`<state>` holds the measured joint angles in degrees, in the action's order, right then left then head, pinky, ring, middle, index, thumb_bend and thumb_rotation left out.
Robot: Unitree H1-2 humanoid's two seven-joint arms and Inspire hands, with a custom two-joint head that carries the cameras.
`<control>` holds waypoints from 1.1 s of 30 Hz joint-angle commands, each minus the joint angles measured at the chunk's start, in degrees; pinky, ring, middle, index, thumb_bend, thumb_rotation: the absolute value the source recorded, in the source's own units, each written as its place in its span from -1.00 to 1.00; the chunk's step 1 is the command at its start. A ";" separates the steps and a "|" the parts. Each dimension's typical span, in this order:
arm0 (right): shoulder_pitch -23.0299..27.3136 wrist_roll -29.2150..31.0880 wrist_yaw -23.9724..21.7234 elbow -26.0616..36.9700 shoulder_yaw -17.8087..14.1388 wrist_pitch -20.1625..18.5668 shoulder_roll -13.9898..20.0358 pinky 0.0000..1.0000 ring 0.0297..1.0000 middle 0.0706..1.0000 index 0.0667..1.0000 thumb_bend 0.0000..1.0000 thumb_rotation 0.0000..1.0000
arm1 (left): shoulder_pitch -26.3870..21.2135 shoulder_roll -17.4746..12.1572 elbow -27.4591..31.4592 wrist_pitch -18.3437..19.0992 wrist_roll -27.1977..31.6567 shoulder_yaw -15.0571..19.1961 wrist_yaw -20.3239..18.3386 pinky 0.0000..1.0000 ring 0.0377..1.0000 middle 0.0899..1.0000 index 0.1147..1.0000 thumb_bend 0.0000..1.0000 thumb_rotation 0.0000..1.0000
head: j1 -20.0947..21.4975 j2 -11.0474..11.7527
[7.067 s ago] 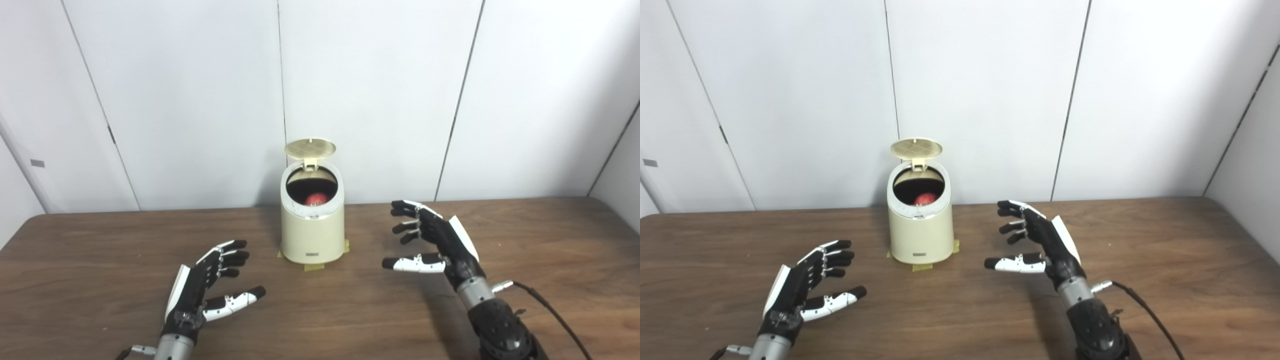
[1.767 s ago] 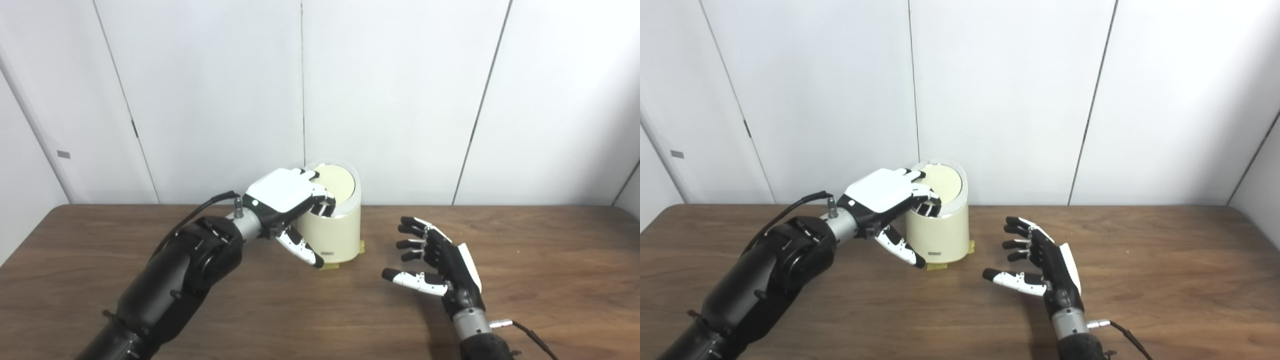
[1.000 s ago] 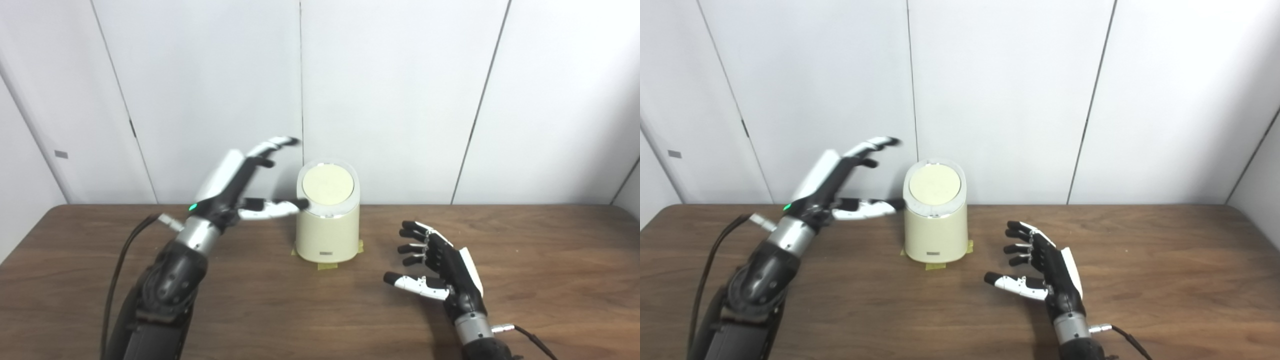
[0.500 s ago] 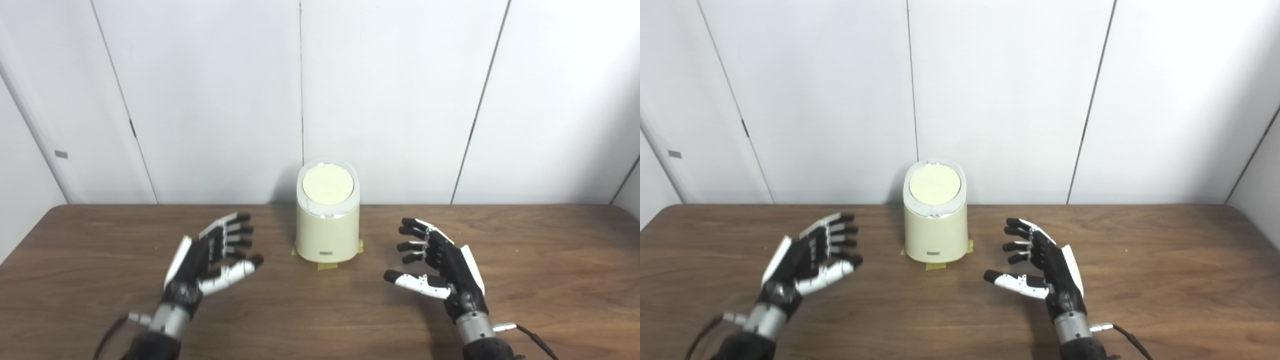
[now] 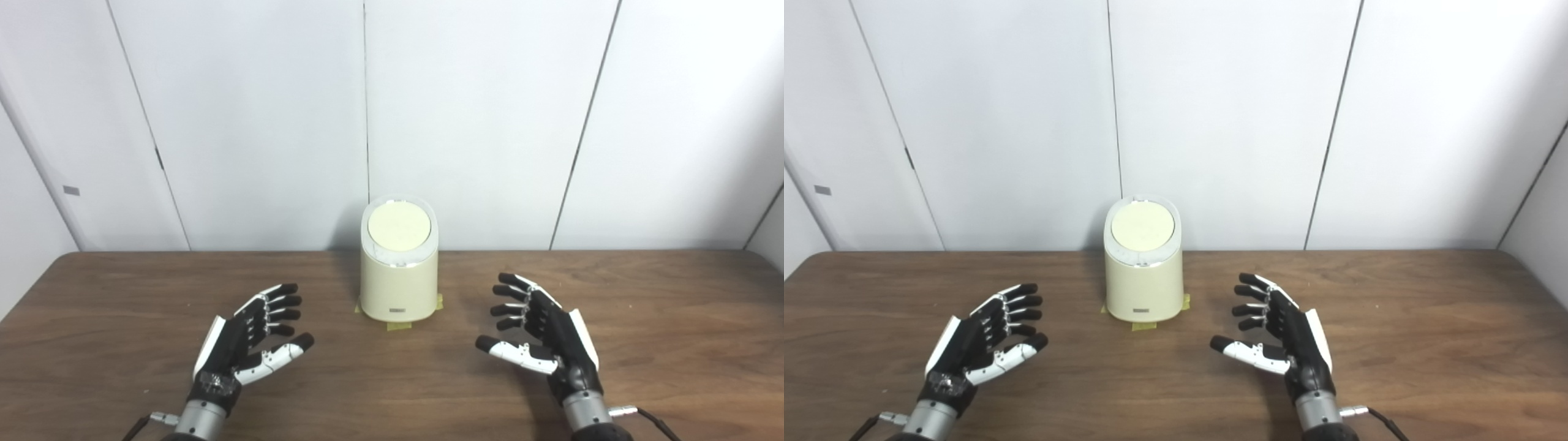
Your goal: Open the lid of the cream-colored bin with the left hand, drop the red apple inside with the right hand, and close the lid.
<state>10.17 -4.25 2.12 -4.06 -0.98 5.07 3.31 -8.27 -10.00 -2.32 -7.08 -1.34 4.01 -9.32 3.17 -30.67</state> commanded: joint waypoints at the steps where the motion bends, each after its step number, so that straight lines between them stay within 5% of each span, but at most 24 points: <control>1: 1.20 1.10 -0.38 1.78 -0.53 1.20 0.26 0.08 0.26 0.48 0.61 0.68 -0.56 | -0.99 0.13 2.92 -2.03 0.09 -0.30 0.90 0.32 0.47 0.52 0.59 0.55 -0.46 | -0.06 0.02; 33: -0.27 1.36 -0.52 2.39 -0.67 1.75 1.36 0.06 0.23 0.52 0.60 0.65 -0.63 | 0.66 1.07 4.43 -2.44 -2.15 -0.96 4.89 0.28 0.48 0.56 0.65 0.48 -0.52 | -2.12 -0.04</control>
<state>8.10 -3.33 1.63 -3.37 -1.24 5.08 4.48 -6.21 -8.76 0.96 -7.21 -4.03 2.85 -5.10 0.97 -30.67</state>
